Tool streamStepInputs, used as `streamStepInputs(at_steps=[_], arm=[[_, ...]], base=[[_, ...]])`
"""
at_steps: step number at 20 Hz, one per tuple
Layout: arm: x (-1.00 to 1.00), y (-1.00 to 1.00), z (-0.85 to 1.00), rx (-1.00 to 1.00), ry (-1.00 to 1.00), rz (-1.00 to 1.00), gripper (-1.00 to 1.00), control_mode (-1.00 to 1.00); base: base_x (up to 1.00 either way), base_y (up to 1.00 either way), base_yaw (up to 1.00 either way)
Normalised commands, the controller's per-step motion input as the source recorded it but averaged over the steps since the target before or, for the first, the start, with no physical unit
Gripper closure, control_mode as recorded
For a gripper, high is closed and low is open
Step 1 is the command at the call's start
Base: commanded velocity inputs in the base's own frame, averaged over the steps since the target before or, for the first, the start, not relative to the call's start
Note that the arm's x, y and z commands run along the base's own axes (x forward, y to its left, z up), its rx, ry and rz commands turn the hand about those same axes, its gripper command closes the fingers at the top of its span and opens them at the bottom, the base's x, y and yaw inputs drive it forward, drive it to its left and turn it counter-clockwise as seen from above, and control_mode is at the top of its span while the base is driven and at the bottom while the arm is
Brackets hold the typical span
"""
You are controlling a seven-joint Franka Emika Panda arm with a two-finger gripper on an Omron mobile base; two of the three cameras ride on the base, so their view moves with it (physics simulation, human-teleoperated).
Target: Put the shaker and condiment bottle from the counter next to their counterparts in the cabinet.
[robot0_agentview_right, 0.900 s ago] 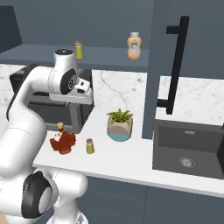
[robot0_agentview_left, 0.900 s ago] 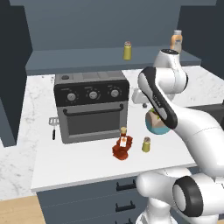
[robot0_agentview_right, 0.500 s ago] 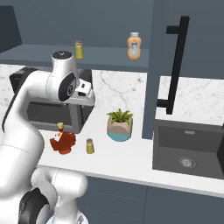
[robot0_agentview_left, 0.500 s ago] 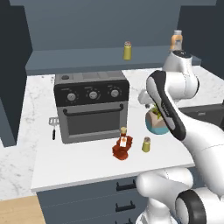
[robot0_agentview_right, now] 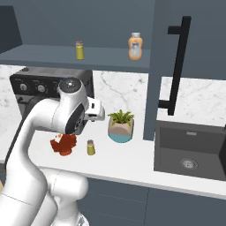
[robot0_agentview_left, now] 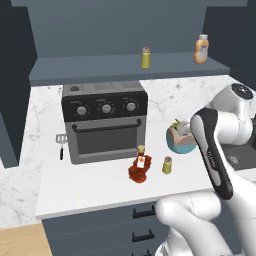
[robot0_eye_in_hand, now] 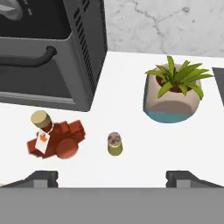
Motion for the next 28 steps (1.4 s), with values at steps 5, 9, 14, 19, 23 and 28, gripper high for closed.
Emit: streamStepInputs(at_steps=[5, 9, 14, 19, 23, 28], arm=[[-0.26, -0.25, -0.19, 0.00, -0.08, 0.19, -1.00, -1.00], [-0.10, -0.23, -0.16, 0.00, 0.00, 0.17, -1.00, -1.00], [-0.09, -0.06, -0.19, 0.00, -0.02, 0.17, -1.00, -1.00], [-0.16, -0.19, -0.34, 0.00, 0.00, 0.10, -1.00, -1.00], [-0.11, -0.25, -0.56, -0.07, -0.03, 0.10, -1.00, -1.00], [-0.01, -0.13, -0.52, -0.08, -0.10, 0.10, -1.00, -1.00]], base=[[0.00, 0.00, 0.00], [0.00, 0.00, 0.00], [0.00, 0.00, 0.00], [0.00, 0.00, 0.00], [0.00, 0.00, 0.00], [0.00, 0.00, 0.00]])
